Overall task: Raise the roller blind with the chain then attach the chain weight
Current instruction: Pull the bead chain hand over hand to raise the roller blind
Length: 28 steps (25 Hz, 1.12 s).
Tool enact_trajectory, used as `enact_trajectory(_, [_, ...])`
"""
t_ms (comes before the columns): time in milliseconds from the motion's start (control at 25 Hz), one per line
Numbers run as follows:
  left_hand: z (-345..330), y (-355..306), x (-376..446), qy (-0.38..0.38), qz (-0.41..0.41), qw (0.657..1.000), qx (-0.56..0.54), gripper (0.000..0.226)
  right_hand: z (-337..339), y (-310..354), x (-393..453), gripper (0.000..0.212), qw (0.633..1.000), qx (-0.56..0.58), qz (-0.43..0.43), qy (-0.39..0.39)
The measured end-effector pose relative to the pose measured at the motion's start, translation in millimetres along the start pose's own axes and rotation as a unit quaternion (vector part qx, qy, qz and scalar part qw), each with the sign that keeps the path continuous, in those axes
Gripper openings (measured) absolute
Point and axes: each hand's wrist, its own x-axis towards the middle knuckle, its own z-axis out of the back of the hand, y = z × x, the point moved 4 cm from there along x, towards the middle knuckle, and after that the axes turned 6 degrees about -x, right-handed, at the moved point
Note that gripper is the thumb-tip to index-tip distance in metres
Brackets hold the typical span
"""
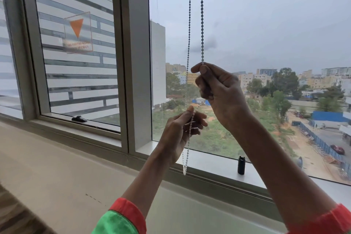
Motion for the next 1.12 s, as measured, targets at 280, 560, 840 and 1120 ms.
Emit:
enact_trajectory(280, [-19.2, -50.7, 29.9, -0.015, -0.057, 0.998, -0.016, 0.039, 8.6, -19.5, -32.2, 0.019, 1.000, -0.014, -0.022, -0.002])
enact_trajectory(560, [-52.7, -116.0, 55.9, 0.007, -0.135, 0.989, -0.061, 0.031, 3.6, -48.5, -61.7, 0.023, 0.997, -0.062, -0.038, 0.021])
enact_trajectory(840, [-45.5, -95.8, 46.9, -0.023, -0.161, 0.984, -0.066, 0.029, 7.3, -68.5, -80.6, 0.022, 0.996, -0.039, -0.079, 0.027])
enact_trajectory(1120, [-29.9, -66.7, 27.9, 0.008, -0.141, 0.987, -0.072, 0.029, 26.5, -73.4, -80.9, 0.040, 0.989, -0.018, -0.144, -0.013])
